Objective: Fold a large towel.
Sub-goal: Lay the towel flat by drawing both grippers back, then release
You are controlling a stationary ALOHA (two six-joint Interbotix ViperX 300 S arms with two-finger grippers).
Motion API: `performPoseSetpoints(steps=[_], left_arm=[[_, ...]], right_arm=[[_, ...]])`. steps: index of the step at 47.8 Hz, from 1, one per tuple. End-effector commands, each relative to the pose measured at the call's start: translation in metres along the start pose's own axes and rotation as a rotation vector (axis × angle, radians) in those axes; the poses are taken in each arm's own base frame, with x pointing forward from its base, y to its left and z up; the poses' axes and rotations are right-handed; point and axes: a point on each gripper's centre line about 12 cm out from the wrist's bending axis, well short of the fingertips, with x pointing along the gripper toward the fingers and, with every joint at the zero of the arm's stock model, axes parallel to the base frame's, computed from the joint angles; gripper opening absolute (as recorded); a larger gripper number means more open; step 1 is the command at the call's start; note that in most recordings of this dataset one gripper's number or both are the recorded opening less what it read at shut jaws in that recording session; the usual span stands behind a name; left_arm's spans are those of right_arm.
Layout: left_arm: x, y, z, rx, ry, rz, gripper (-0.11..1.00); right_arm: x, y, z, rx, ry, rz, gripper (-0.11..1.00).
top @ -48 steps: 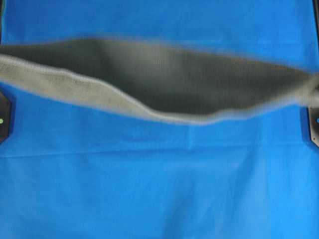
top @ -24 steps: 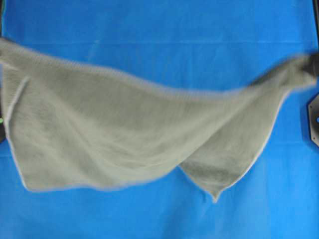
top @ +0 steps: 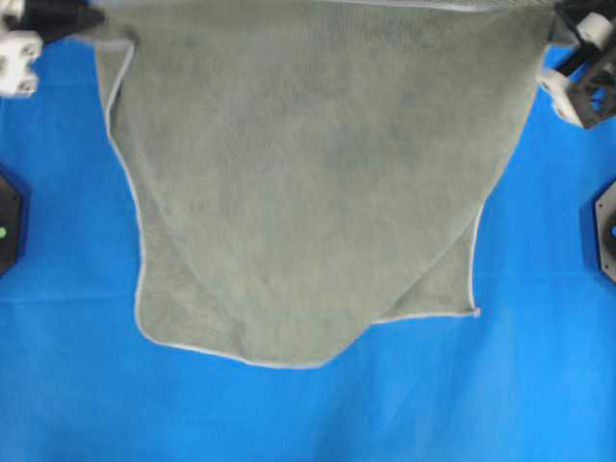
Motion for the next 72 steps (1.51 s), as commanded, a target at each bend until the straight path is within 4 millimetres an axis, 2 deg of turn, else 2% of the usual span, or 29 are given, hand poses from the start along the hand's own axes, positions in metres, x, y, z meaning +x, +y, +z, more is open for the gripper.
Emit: performPoseSetpoints(steps=[1,6,9,16,21,29,33,36,41,49,57,66,72], left_arm=[[0.007,0.021,0.007,0.011,-0.045,0.072,0.03],[0.017,0.044,0.014,0.054,-0.063,0.147,0.03],[0.021,0.05,0.015,0.065,-0.057,0.166,0.03],[0.032,0.045,0.004,0.075,-0.008,0.142,0.03],[0.039,0.035,-0.018,0.099,0.052,0.098,0.03],[0.053,0.019,-0.078,0.161,0.217,0.028,0.03],[0.062,0.013,-0.116,0.202,0.312,-0.01,0.03],[0.067,0.009,-0.138,0.229,0.351,-0.036,0.03],[0.074,-0.001,-0.168,0.277,0.39,-0.091,0.03],[0.08,-0.011,-0.216,0.36,0.475,-0.158,0.03],[0.084,-0.022,-0.244,0.413,0.522,-0.208,0.03],[0.084,-0.039,-0.255,0.437,0.544,-0.256,0.03],[0.084,-0.04,-0.256,0.445,0.545,-0.261,0.03]], right_arm=[[0.021,-0.014,0.001,0.039,0.005,-0.048,0.02],[0.042,-0.023,0.004,0.066,-0.015,-0.059,0.02],[0.05,-0.029,0.008,0.089,-0.038,-0.058,0.02],[0.06,-0.028,0.005,0.086,-0.051,-0.038,0.02],[0.071,-0.019,-0.015,0.084,0.022,0.001,0.02],[0.092,0.019,-0.073,0.101,0.215,0.161,0.02],[0.095,0.041,-0.101,0.092,0.273,0.264,0.02],[0.096,0.06,-0.123,0.08,0.304,0.35,0.02],[0.096,0.083,-0.147,0.069,0.334,0.452,0.02],[0.095,0.117,-0.176,0.026,0.379,0.549,0.02],[0.093,0.143,-0.192,-0.019,0.42,0.578,0.02],[0.076,0.17,-0.201,-0.058,0.451,0.625,0.02],[0.07,0.179,-0.204,-0.069,0.447,0.653,0.02]])
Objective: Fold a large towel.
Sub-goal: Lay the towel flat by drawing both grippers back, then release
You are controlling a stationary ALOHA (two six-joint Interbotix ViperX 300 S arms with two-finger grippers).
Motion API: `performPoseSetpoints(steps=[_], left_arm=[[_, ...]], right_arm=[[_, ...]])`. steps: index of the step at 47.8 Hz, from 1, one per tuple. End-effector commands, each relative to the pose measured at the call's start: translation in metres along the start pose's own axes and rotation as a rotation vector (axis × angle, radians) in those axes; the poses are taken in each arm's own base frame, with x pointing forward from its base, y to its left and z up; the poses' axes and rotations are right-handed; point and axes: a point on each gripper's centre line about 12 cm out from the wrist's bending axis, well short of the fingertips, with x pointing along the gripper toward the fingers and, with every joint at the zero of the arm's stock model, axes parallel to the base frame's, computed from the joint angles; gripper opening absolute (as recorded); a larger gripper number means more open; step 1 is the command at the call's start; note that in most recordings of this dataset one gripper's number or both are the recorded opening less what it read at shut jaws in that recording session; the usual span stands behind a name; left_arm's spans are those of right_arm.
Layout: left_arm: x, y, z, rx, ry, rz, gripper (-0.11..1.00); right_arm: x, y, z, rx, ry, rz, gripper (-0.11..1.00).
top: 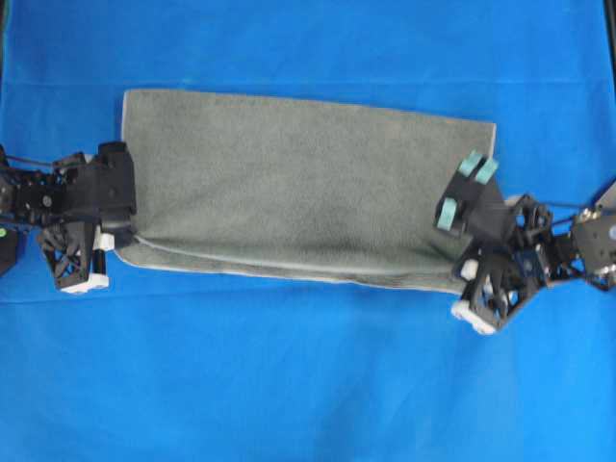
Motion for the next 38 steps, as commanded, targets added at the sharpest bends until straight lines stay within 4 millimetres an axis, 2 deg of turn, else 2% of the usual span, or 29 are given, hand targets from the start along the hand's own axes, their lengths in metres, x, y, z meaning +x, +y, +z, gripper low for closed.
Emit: performPoseSetpoints(steps=[1,7,12,18,21,24,31,34,38], left_arm=[[-0.002,-0.002,0.007,0.006,-0.028,-0.007,0.03],[-0.002,-0.003,0.008,0.012,-0.031,-0.008,0.07],[-0.003,-0.003,0.009,0.012,-0.034,-0.008,0.29],[-0.008,-0.005,0.013,0.014,-0.047,-0.015,0.67],[-0.016,-0.007,0.018,0.024,-0.062,-0.02,0.78],[-0.029,-0.009,0.026,0.031,-0.083,-0.025,0.78],[-0.064,-0.007,0.046,0.049,-0.189,-0.023,0.77],[-0.078,0.0,0.053,0.069,-0.254,-0.003,0.76],[-0.088,0.023,0.058,0.08,-0.323,0.076,0.76]], right_arm=[[-0.005,0.012,0.005,-0.005,-0.027,0.045,0.02],[-0.003,0.015,0.006,-0.008,-0.036,0.06,0.03],[-0.002,0.015,0.006,-0.011,-0.032,0.053,0.06],[-0.008,0.021,0.011,-0.025,-0.039,0.057,0.44],[-0.017,0.026,0.012,-0.047,-0.045,0.055,0.6],[-0.03,0.03,0.015,-0.067,-0.052,0.042,0.68],[-0.059,0.025,0.027,-0.1,-0.104,-0.009,0.65],[-0.063,0.01,0.036,-0.107,-0.138,-0.07,0.66],[-0.06,-0.016,0.052,-0.067,-0.175,-0.166,0.66]])
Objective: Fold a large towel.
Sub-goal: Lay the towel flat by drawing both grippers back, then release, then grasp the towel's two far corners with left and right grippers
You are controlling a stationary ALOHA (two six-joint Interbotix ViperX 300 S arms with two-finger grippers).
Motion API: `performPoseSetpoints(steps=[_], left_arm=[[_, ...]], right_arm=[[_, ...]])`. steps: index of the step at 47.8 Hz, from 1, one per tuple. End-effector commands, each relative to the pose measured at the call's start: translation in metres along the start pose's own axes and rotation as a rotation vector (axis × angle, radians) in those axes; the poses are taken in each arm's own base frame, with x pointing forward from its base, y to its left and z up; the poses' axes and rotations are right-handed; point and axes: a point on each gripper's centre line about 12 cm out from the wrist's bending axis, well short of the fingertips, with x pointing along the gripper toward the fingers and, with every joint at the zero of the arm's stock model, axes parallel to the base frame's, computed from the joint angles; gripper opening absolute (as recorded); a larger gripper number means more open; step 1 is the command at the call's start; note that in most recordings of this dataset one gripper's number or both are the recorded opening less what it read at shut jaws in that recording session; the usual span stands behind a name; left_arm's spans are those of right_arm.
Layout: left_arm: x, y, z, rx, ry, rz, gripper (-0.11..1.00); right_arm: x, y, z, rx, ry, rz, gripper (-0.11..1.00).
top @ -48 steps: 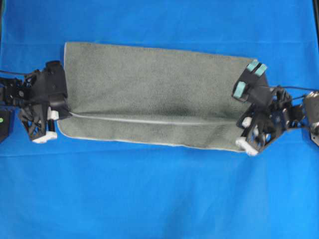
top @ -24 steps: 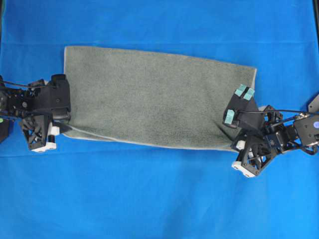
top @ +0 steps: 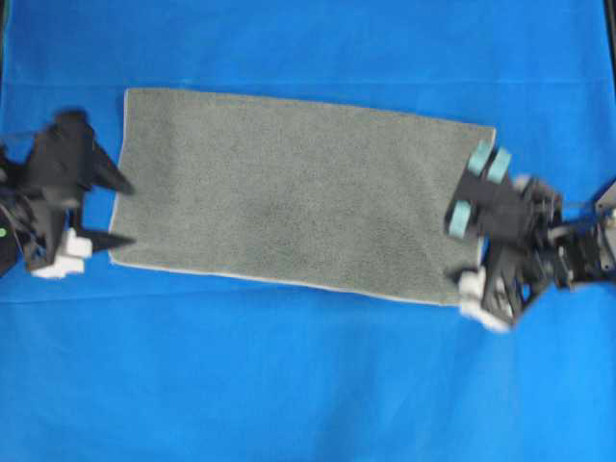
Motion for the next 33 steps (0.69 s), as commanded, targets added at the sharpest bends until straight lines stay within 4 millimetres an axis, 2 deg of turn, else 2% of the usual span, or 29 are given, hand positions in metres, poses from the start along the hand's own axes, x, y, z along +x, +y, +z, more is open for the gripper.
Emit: performPoseSetpoints(steps=[1,7,11,23,33], left_arm=[[-0.01,0.024,0.013,-0.004,-0.078,0.085,0.76],[-0.006,0.064,0.008,0.008,-0.056,0.218,0.75],[0.005,0.087,0.002,0.004,-0.024,0.277,0.75],[0.057,0.136,-0.02,-0.086,0.057,0.359,0.75],[0.093,0.16,-0.038,-0.137,0.144,0.366,0.75]], right_arm=[[0.003,-0.031,0.02,0.042,-0.052,-0.101,0.66],[0.019,-0.071,0.028,0.065,-0.057,-0.232,0.66],[0.034,-0.098,0.026,0.082,-0.039,-0.3,0.66],[0.065,-0.147,0.009,0.14,-0.018,-0.326,0.66],[0.077,-0.172,-0.002,0.17,-0.012,-0.33,0.66]])
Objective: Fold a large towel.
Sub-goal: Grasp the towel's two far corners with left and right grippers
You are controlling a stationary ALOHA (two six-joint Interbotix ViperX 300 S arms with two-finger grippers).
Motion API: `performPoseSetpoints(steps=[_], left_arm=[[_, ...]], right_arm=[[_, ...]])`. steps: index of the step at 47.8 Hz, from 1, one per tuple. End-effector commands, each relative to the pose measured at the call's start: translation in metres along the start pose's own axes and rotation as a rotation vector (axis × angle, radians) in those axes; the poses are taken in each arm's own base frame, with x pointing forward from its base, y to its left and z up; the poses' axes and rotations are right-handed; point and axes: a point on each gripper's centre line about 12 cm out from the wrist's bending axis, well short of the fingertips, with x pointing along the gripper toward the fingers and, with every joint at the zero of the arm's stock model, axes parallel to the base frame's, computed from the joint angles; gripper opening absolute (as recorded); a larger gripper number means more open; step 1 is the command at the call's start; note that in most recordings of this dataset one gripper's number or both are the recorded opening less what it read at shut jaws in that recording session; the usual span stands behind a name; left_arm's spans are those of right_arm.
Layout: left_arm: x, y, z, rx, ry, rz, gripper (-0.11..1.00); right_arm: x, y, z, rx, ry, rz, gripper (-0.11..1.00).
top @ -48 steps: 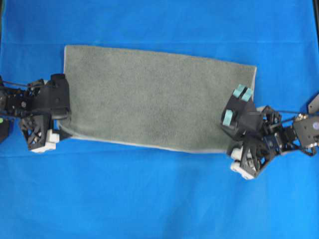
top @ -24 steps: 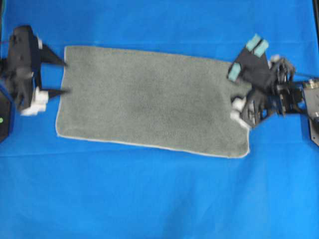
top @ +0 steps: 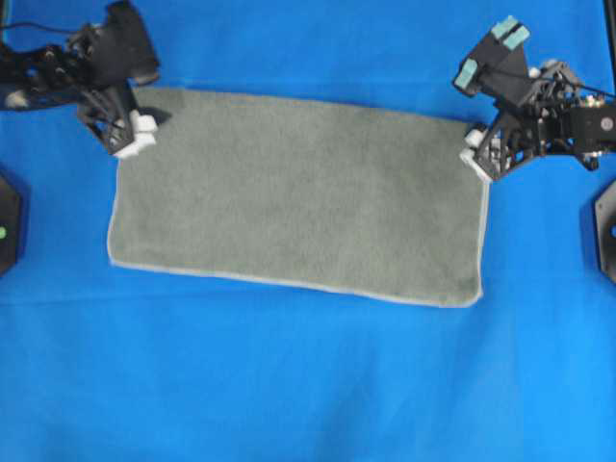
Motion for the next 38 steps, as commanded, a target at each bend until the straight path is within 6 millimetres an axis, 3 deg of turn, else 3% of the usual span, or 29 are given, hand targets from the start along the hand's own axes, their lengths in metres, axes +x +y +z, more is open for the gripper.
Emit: performPoseSetpoints(steps=[1,9,14,25,28,34,38], left_arm=[[0.011,0.008,0.007,-0.012,-0.006,0.015,0.75],[0.026,0.014,0.003,-0.03,0.031,0.019,0.75],[0.026,0.012,-0.002,-0.028,0.078,0.005,0.68],[0.023,0.002,-0.013,-0.02,0.174,-0.031,0.13],[0.022,0.0,-0.012,-0.017,0.174,-0.035,0.04],[0.011,0.002,0.0,-0.02,0.147,-0.031,0.04],[-0.006,0.003,0.014,-0.018,0.124,-0.03,0.04]], right_arm=[[0.005,-0.008,0.003,0.011,-0.014,0.0,0.66],[0.014,-0.01,-0.001,0.002,-0.01,0.019,0.65],[0.017,-0.001,-0.001,0.001,-0.032,0.081,0.59],[0.012,0.019,0.001,-0.018,-0.092,0.196,0.01],[0.012,0.019,0.0,-0.013,-0.089,0.196,0.01],[0.006,0.016,0.001,0.008,-0.091,0.18,0.01],[-0.009,0.014,0.008,0.014,-0.124,0.163,0.01]])
